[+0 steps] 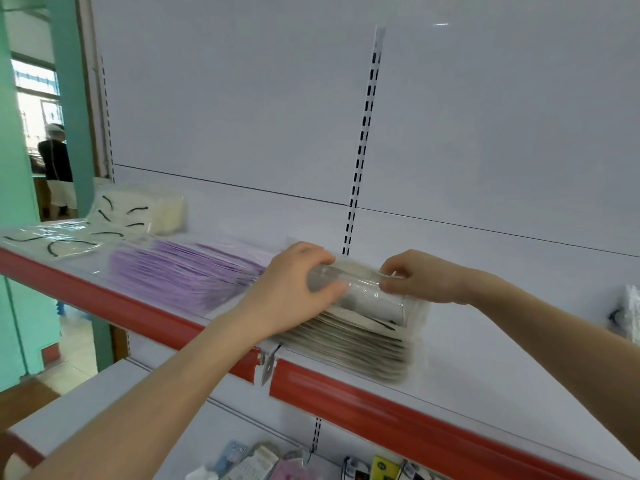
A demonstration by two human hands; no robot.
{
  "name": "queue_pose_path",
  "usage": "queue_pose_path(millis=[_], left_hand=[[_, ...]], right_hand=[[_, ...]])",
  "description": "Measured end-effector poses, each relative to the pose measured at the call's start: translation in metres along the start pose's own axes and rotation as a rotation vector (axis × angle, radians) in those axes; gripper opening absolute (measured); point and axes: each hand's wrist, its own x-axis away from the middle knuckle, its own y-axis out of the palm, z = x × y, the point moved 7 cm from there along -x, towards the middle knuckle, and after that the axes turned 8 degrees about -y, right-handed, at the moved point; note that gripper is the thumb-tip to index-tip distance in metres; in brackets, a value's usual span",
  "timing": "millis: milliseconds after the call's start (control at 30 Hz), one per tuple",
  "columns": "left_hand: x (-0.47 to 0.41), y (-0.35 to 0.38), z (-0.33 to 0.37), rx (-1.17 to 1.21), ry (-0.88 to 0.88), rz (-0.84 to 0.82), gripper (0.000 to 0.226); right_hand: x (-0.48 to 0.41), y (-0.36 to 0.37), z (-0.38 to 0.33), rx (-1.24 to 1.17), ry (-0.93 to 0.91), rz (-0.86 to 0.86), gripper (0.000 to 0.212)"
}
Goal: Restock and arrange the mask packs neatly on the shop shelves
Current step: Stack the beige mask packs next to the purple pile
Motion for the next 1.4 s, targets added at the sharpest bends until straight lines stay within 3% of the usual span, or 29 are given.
queue_pose_path(millis=[100, 200, 300, 367, 500, 667, 767, 900, 1000, 1100, 1200, 1267, 1400], left_hand=[[-0.005, 0.001, -0.004, 0.177, -0.156, 0.013, 0.029], [-0.009, 0.014, -0.008, 0.58, -0.387, -0.1, 0.022], [-0.009, 0.037, -0.002, 0.87, -0.672, -0.275, 0.054], [-0.011, 0.049, 0.007, 0.968, -0.752, -0.345, 0.061], [-0.015, 0.058, 0.017, 1.078, -0.792, -0.254, 0.046], [-0.023, 0.052, 0.019, 1.222, -0.725, -0.004, 0.083], [-0.024, 0.051, 0.023, 1.268, -0.7, 0.099, 0.072], [-0.024, 0.053, 0.026, 1.354, -0.669, 0.219, 0.037], [-0.025, 0.053, 0.029, 1.374, -0.635, 0.239, 0.037], [-0.029, 0.051, 0.035, 1.412, -0.602, 0.259, 0.045], [-0.034, 0.051, 0.049, 1.48, -0.567, 0.255, 0.044], [-0.035, 0.057, 0.061, 1.524, -0.553, 0.226, 0.044], [-0.033, 0.082, 0.096, 1.617, -0.523, 0.097, 0.05]], right_hand=[[0.001, -0.002, 0.003, 0.065, 0.007, 0.037, 0.021], [0.006, -0.007, 0.008, 0.02, 0.027, 0.103, 0.025], [0.014, -0.012, 0.009, -0.027, 0.034, 0.165, 0.027], [0.02, -0.014, 0.002, -0.002, 0.024, 0.195, 0.027], [0.032, -0.006, -0.022, 0.238, -0.047, 0.222, 0.029], [0.045, 0.003, -0.039, 0.24, -0.185, 0.384, 0.018], [0.052, 0.001, -0.042, 0.189, -0.318, 0.508, 0.032], [0.057, 0.005, -0.052, 0.18, -0.475, 0.522, 0.037], [0.067, -0.007, -0.045, -0.007, -0.416, 0.601, 0.039], [0.089, -0.039, -0.01, -0.179, -0.134, 0.906, 0.036], [0.11, -0.055, 0.035, -0.483, 0.229, 1.026, 0.071], [0.119, -0.049, 0.052, -0.75, 0.357, 1.003, 0.084], [0.125, -0.036, 0.057, -1.226, 0.244, 0.87, 0.046]])
